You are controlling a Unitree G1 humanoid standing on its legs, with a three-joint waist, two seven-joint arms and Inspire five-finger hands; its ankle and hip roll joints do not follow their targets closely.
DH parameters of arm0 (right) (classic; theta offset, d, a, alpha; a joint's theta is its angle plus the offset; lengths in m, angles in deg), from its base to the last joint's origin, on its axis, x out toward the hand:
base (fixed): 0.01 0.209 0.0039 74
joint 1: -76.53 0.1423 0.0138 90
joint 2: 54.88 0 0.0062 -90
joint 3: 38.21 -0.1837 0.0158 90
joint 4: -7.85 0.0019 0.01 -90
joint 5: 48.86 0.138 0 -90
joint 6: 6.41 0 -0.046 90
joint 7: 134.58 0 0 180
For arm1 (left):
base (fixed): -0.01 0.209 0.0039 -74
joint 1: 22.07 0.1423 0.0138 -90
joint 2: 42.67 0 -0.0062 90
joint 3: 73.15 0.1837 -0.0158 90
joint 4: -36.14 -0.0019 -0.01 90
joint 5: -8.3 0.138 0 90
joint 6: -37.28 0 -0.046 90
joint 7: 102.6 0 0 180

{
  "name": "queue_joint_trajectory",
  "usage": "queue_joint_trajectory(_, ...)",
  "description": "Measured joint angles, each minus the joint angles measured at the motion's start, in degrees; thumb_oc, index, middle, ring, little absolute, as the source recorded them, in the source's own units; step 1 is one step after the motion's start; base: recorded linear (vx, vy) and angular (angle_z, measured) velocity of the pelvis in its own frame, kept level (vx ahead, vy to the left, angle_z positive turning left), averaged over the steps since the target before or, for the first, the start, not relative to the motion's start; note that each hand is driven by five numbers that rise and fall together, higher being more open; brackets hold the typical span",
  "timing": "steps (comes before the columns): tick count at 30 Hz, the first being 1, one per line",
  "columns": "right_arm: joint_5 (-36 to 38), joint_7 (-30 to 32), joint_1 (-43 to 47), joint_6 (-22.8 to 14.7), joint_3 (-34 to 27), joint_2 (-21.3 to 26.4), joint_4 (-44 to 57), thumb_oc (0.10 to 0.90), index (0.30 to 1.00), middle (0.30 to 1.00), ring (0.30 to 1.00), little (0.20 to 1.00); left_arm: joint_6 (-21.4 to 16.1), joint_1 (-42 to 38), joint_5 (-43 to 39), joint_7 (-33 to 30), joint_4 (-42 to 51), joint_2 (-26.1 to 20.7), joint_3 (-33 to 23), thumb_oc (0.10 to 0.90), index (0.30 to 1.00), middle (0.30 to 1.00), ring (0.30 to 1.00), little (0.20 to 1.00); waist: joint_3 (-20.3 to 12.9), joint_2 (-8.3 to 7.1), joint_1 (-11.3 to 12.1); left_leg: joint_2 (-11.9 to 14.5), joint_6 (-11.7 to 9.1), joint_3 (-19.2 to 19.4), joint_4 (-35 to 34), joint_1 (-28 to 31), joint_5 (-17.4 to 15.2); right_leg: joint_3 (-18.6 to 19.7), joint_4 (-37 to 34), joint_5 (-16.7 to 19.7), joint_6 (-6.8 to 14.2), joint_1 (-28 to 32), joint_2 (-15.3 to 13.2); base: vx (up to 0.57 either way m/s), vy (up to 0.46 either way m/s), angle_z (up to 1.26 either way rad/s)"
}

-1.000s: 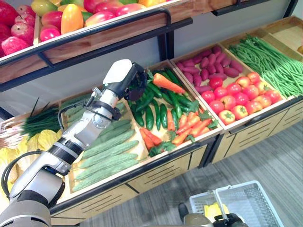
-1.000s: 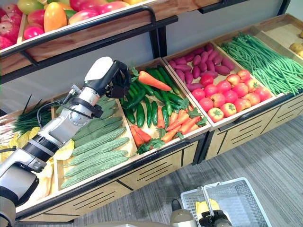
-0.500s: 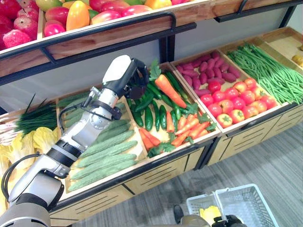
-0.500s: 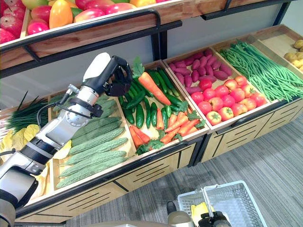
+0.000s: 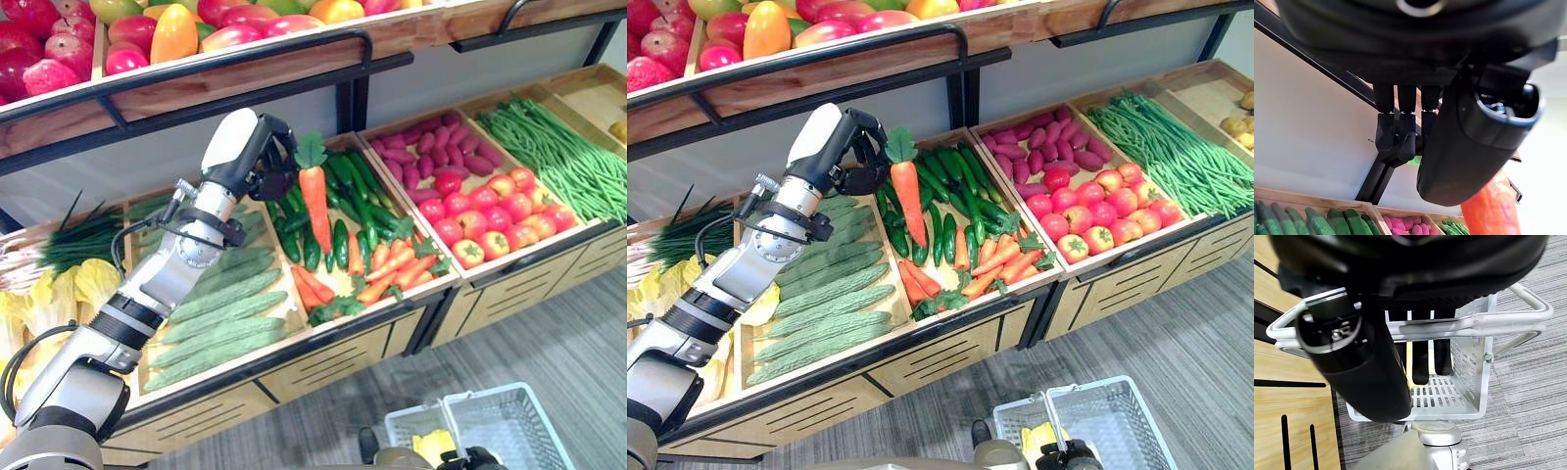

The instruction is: Get the vegetables into the basket

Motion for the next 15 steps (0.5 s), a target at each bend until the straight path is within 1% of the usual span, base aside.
queue_joint_trajectory(4, -0.05, 0.0, -0.16, 0.0, 0.01, -0.31, 0.0, 0.4, 0.3, 0.3, 0.3, 0.3, 0.07, 0.05, 0.0, 0.0, 0.0, -0.04, 0.0, 0.4, 0.3, 0.3, 0.3, 0.3, -0.18, -0.31, 0.06, 0.01, 0.01, 0.0, 0.0, -0.01, -0.01, -0.01, 0.0, 0.0, 0.0, -0.01, 0.0, 0.0, 0.0, 0.0)
queue_joint_trajectory(15, -0.06, 0.09, -0.31, 0.0, -0.02, -0.37, 0.15, 0.4, 0.3, 0.3, 0.3, 0.3, 0.16, 0.2, 0.0, 0.0, 0.0, -0.16, 0.0, 0.4, 0.3, 0.3, 0.3, 0.3, -0.26, -0.39, 0.0, -0.11, 0.07, 0.52, 0.0, 0.12, -0.04, 0.51, 0.01, 0.11, 0.13, -0.01, 0.02, 0.0, 0.01, -0.02)
